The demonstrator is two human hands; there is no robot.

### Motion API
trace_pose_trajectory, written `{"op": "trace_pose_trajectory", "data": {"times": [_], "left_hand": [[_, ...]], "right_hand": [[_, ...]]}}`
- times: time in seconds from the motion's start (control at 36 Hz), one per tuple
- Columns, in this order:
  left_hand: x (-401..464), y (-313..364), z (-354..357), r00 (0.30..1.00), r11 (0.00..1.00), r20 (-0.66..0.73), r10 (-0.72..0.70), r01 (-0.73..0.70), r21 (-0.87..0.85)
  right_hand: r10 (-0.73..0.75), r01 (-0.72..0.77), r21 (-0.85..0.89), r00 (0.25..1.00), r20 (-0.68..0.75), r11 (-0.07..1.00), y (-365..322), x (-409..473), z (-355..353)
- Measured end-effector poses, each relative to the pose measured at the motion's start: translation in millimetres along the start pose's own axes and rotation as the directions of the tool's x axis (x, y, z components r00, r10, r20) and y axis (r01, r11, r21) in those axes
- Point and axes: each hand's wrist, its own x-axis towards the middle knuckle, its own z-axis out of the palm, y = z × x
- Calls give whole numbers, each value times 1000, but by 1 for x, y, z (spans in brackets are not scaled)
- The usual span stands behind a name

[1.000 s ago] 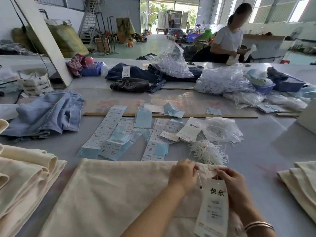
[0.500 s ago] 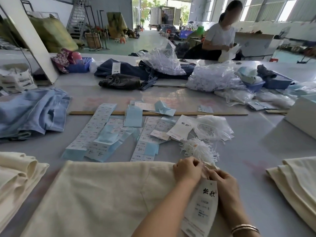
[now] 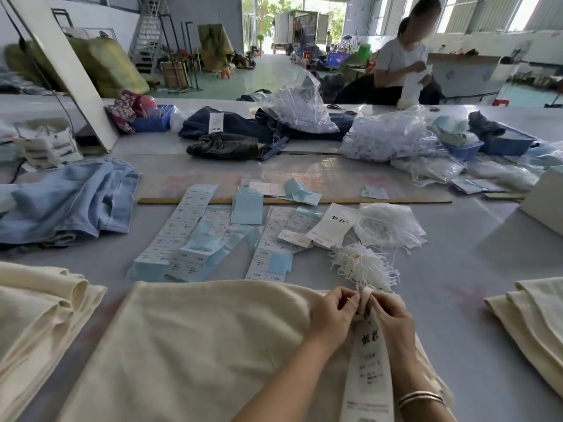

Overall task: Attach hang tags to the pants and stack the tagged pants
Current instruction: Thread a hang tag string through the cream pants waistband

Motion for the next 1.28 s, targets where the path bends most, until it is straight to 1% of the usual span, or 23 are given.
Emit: {"op": "trace_pose_trajectory", "data": {"times": [0.08, 0.19, 0.36, 0.44, 0.5, 0.53, 0.58, 0.64, 0.72, 0.75, 0.81, 0.86, 0.94, 1.0, 1.03, 1.08, 1.14, 1.22, 1.28], "left_hand": [[-1, 0, -1, 1000, 997, -7, -24, 24, -78], [0, 2, 0, 998, 982, 30, -59, 64, -176], [0, 1, 0, 996, 982, 21, -88, 90, -168], [1, 1, -1, 997, 991, -39, -74, 69, -113], [1, 1, -3, 994, 997, -94, -63, 58, -57], [1, 1, -4, 991, 997, -123, -60, 53, -59], [0, 3, -5, 977, 992, -202, -66, 42, -122], [-1, 8, -6, 964, 973, -254, -80, 20, -230], [-1, 18, -8, 973, 944, -223, -62, -16, -330], [-2, 22, -8, 978, 940, -203, -47, -26, -341], [-4, 30, -10, 983, 936, -182, -15, -50, -347], [-6, 37, -13, 985, 931, -173, 16, -78, -357], [-8, 48, -19, 988, 922, -147, 50, -102, -373], [-10, 55, -23, 990, 914, -126, 65, -110, -390], [-11, 57, -25, 991, 906, -108, 74, -112, -408], [-15, 62, -29, 994, 893, -53, 94, -107, -437], [-18, 66, -33, 994, 885, 0, 112, -99, -455], [-21, 70, -40, 994, 869, 14, 110, -90, -486], [-21, 72, -43, 995, 876, -6, 102, -93, -473]], "right_hand": [[-1, 1, 12, 1000, 30, 1000, 2, 0, 1], [-9, 9, 2, 998, 67, 1000, 4, 2, 0], [-18, 22, -35, 993, 116, 999, 0, 2, -1], [0, 3, -24, 992, 124, 1000, -1, 0, -2], [78, -82, 26, 988, 134, 996, -2, 0, -6], [115, -124, 49, 982, 153, 991, -4, -1, -9], [127, -135, 39, 979, 162, 990, -9, -2, -17], [83, -89, 42, 988, 127, 995, -15, -1, -27], [-6, 3, 26, 995, 101, 1000, -25, 4, -40], [-16, 10, 60, 995, 103, 998, -28, 6, -44], [17, -41, 190, 992, 124, 981, -35, 7, -46], [62, -115, 320, 983, 172, 941, -44, 8, -45], [115, -253, 503, 950, 289, 826, -54, 9, -43], [98, -308, 577, 926, 365, 756, -60, 6, -40], [73, -311, 594, 918, 389, 742, -63, 5, -38], [29, -297, 616, 913, 406, 729, -65, 2, -33], [17, -275, 603, 917, 398, 748, -66, 0, -29], [34, -209, 497, 941, 337, 842, -68, 0, -23], [8, -128, 397, 957, 290, 909, -71, 0, -19]]}}
